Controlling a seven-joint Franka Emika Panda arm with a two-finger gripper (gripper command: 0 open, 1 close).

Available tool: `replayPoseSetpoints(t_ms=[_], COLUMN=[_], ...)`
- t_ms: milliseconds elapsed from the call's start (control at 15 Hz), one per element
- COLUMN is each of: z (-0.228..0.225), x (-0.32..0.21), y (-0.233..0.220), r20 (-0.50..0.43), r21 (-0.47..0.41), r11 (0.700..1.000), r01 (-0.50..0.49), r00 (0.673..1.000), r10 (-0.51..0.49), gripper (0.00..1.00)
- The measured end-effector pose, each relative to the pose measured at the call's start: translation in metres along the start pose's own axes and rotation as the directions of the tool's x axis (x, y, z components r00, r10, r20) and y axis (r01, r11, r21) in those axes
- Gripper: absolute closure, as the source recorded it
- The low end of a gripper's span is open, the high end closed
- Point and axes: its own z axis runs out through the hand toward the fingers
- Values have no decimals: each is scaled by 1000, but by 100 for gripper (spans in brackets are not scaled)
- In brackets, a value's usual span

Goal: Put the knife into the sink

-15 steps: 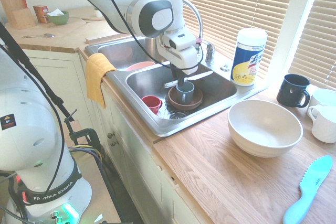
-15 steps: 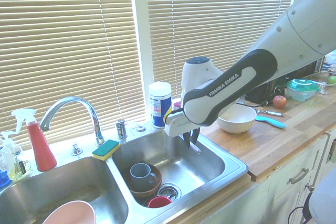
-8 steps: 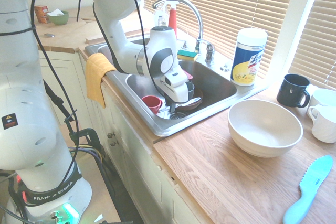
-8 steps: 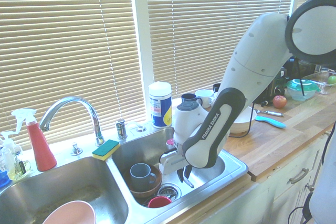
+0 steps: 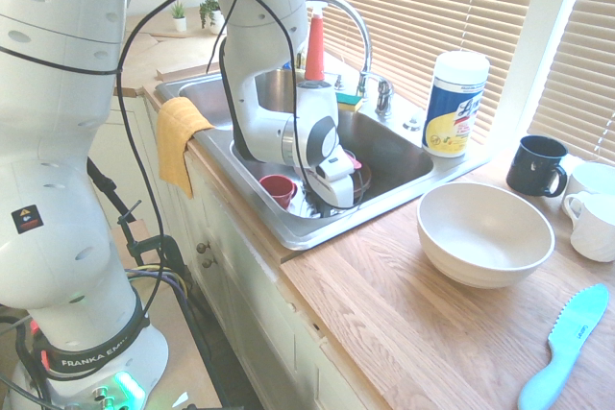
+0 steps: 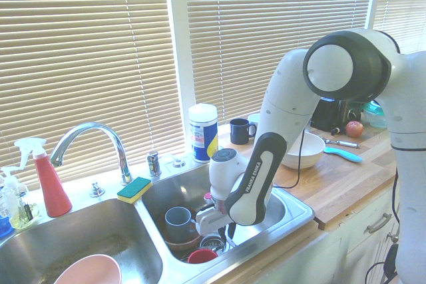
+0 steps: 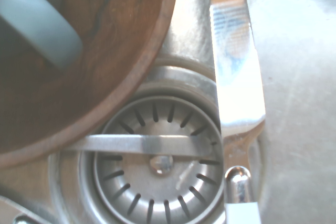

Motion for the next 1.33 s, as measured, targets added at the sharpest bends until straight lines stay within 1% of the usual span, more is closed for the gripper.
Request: replayPoseSetpoints(t_ms=[133, 467, 533, 667, 1000, 1133, 1200, 1333], z=[8, 12, 12, 12, 2, -17, -36, -95], x=[-3, 1, 4, 9, 20, 25, 30, 44], y=[-2, 1, 1, 0, -7, -13, -17, -24], r20=[9, 8, 11, 13, 0, -10, -11, 2], r21=[-7, -13, -12, -9, 10, 28, 30, 31], r11=[1000, 1000, 999, 999, 999, 999, 999, 999], r01=[-3, -17, -32, -46, -45, -28, -12, 8], r00=[1000, 1000, 999, 999, 999, 1000, 1000, 1000], r10=[3, 17, 32, 46, 45, 28, 12, -8], gripper=[0, 0, 0, 0, 0, 0, 0, 0])
